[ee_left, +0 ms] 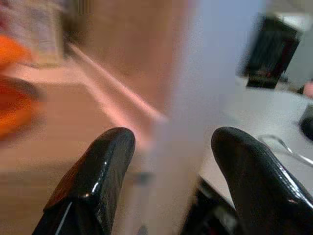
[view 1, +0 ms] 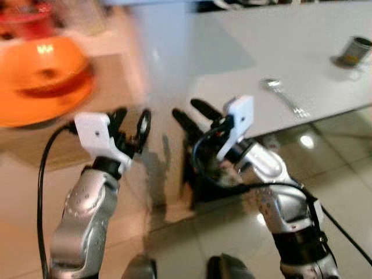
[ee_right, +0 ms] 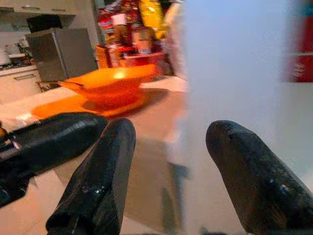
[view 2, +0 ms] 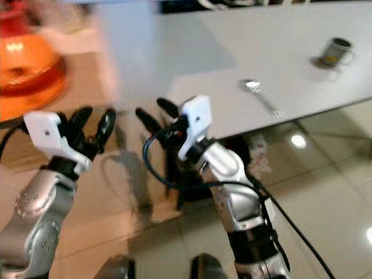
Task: Setting the table
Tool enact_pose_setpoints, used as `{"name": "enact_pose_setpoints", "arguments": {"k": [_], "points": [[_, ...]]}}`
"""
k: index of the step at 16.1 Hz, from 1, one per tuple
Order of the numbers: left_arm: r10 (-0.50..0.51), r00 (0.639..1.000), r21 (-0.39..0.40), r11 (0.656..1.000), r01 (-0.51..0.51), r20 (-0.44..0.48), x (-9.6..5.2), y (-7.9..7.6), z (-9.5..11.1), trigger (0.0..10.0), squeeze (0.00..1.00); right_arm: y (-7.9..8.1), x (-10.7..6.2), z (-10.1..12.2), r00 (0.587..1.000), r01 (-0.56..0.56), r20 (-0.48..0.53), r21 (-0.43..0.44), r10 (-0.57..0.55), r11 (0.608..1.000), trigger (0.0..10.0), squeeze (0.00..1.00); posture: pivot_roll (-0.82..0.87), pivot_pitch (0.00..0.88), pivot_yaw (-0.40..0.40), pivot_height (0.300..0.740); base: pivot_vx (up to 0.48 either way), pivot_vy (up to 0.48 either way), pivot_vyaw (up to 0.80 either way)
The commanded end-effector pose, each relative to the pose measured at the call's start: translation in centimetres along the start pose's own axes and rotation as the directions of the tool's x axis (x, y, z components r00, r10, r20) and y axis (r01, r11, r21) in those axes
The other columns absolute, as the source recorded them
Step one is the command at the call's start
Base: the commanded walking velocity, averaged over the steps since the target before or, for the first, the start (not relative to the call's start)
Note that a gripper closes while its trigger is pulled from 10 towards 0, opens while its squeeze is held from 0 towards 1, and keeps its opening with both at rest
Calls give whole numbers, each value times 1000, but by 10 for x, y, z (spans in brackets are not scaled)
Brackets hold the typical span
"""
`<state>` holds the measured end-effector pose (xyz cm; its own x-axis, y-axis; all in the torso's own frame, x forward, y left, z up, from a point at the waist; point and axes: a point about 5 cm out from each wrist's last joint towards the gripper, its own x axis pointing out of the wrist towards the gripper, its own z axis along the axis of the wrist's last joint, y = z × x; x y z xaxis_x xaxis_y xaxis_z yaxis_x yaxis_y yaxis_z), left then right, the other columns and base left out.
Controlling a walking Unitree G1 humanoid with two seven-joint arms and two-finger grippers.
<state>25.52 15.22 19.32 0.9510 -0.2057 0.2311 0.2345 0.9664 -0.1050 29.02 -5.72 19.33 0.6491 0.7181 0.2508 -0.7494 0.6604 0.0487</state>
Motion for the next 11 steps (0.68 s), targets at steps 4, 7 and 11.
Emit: {"name": "enact_pose_setpoints", "arguments": {"k": [4,7,11], "points": [[-45,992,39,998,41,119,6,-4,35,10000,0,7,13,22,992,-88,85,-7,88,996,10000,0,-39,111,-32,740,0,480,0],[-9,988,56,998,1,153,9,1,45,10000,0,2,18,27,994,-51,101,-8,52,999,10000,0,-32,105,-31,740,0,480,0],[108,989,110,987,-118,97,-2,22,24,10000,0,-30,21,34,981,155,117,21,-157,988,10000,0,-33,100,-22,740,232,0,600]]}}
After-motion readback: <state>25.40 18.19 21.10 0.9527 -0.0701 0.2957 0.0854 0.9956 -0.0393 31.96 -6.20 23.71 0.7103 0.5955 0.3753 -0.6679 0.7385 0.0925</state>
